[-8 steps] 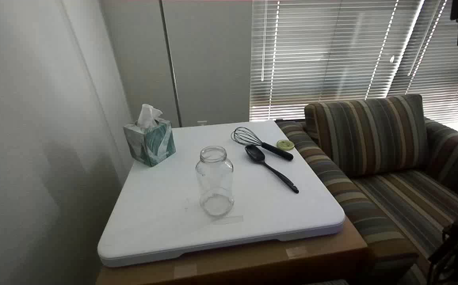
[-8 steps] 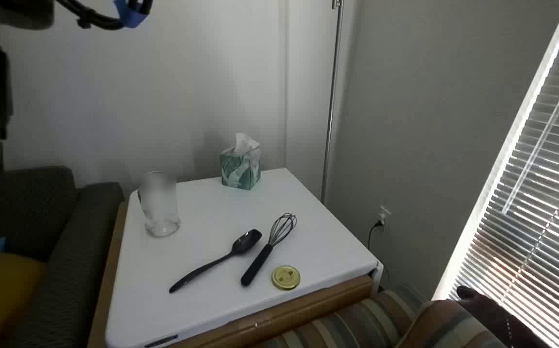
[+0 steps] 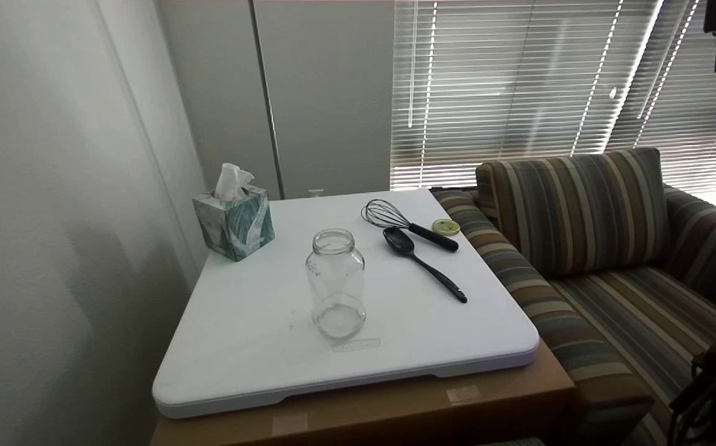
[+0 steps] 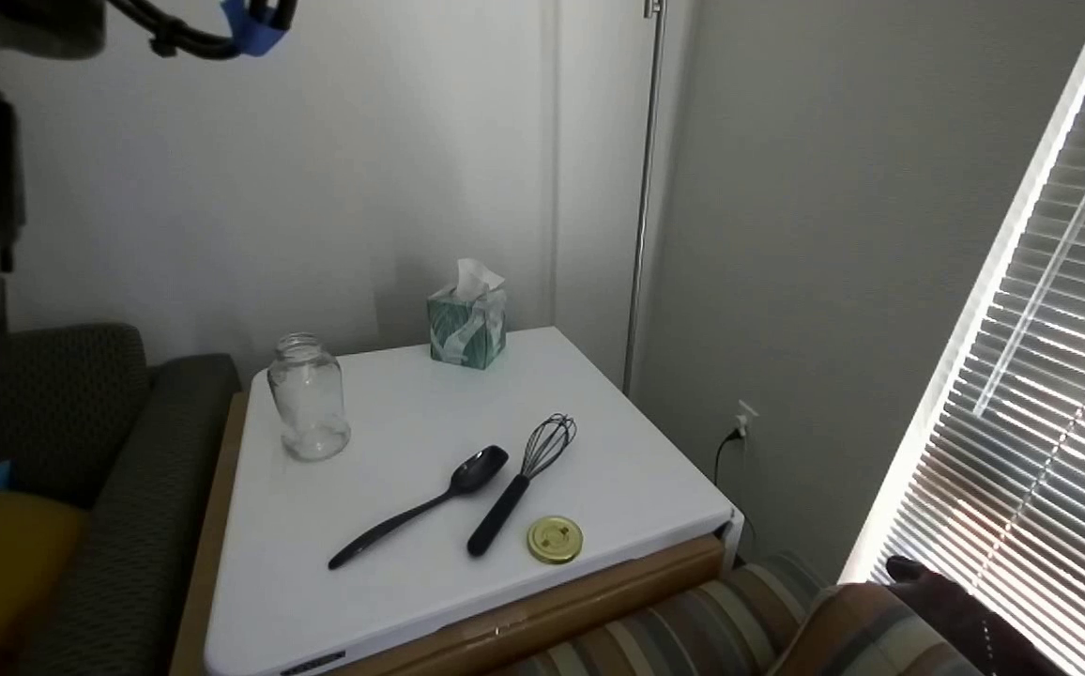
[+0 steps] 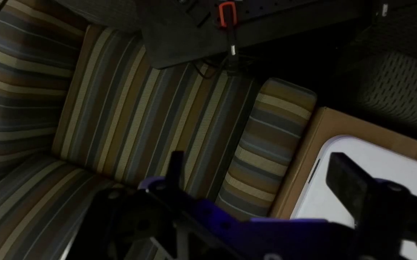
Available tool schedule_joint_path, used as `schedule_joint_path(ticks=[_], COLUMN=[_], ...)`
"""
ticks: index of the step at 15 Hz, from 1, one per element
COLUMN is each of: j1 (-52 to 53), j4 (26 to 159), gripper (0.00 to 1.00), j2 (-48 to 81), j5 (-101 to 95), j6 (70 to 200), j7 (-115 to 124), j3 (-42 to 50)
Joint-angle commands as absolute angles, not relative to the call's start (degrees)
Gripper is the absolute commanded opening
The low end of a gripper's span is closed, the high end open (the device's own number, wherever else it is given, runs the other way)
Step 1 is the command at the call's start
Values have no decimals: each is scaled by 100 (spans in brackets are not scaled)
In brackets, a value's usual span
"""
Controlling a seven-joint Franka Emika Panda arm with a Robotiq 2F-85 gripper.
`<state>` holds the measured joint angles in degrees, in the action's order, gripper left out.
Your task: Pick the black spoon then put it back on the table, then pick the bottle top and put it on the bottle
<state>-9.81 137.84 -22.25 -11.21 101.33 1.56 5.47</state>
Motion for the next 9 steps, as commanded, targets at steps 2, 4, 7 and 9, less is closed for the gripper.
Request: schedule_joint_path(ticks=[2, 4, 7, 9], j1=[-927, -927, -857, -716], j4=[13777, 13777, 13404, 13189], gripper=[100, 100, 100, 100], j2=[-2225, -2225, -1523, -1093], j5=[-1136, -1136, -1198, -1114], j6=[10122, 10122, 10228, 10388], j7=[170, 170, 410, 623], j3=[596, 596, 467, 353])
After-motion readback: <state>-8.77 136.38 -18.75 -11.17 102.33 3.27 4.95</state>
